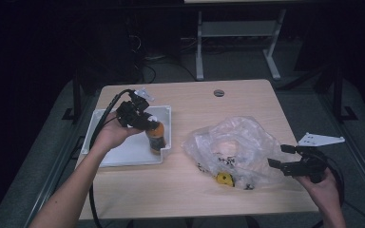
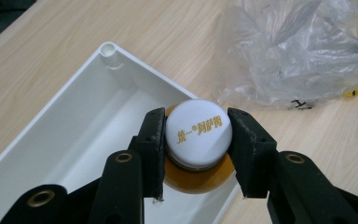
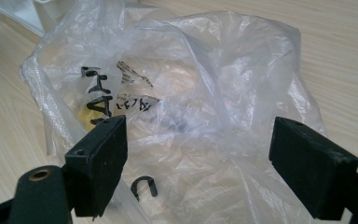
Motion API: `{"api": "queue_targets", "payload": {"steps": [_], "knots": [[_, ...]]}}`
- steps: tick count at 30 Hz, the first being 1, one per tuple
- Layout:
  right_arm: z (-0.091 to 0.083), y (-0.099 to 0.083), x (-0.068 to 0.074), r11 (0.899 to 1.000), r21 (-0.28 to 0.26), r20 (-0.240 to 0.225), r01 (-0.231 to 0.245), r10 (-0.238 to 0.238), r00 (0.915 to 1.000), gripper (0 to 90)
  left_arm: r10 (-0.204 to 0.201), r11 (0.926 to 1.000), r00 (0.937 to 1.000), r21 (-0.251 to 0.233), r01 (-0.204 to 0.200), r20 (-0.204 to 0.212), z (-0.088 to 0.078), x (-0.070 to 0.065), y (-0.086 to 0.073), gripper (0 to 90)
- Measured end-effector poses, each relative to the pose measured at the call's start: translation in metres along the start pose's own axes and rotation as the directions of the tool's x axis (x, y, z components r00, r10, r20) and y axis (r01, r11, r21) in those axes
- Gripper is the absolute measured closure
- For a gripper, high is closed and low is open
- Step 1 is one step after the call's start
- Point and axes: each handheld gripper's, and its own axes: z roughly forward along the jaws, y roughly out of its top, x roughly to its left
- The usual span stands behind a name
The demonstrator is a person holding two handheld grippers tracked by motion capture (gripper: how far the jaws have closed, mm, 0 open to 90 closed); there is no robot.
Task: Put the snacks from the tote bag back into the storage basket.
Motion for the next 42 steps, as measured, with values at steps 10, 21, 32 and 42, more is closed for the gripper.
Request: {"api": "queue_targets", "payload": {"steps": [10,21,32,42], "knots": [[0.001,0.000,0.000,1.000,0.004,-0.003,-0.004,0.004,1.0000,18.8,-0.007,0.9999,0.9999,0.014,0.006,0.013,0.010,0.002,-0.006,59.1],[0.002,0.000,0.001,1.000,0.010,-0.002,0.002,-0.002,1.0000,18.8,-0.021,0.9998,0.9996,-0.006,0.021,0.021,0.011,0.003,-0.008,58.9],[0.001,-0.001,0.002,1.000,0.008,-0.002,0.006,-0.006,1.0000,18.7,-0.034,0.9990,0.9990,-0.028,0.035,0.027,0.011,0.005,-0.012,58.6],[0.001,-0.001,0.003,1.000,0.013,-0.003,-0.001,0.001,1.0000,18.6,-0.026,0.9993,0.9995,-0.027,0.027,0.018,0.010,0.004,-0.014,57.0]]}}
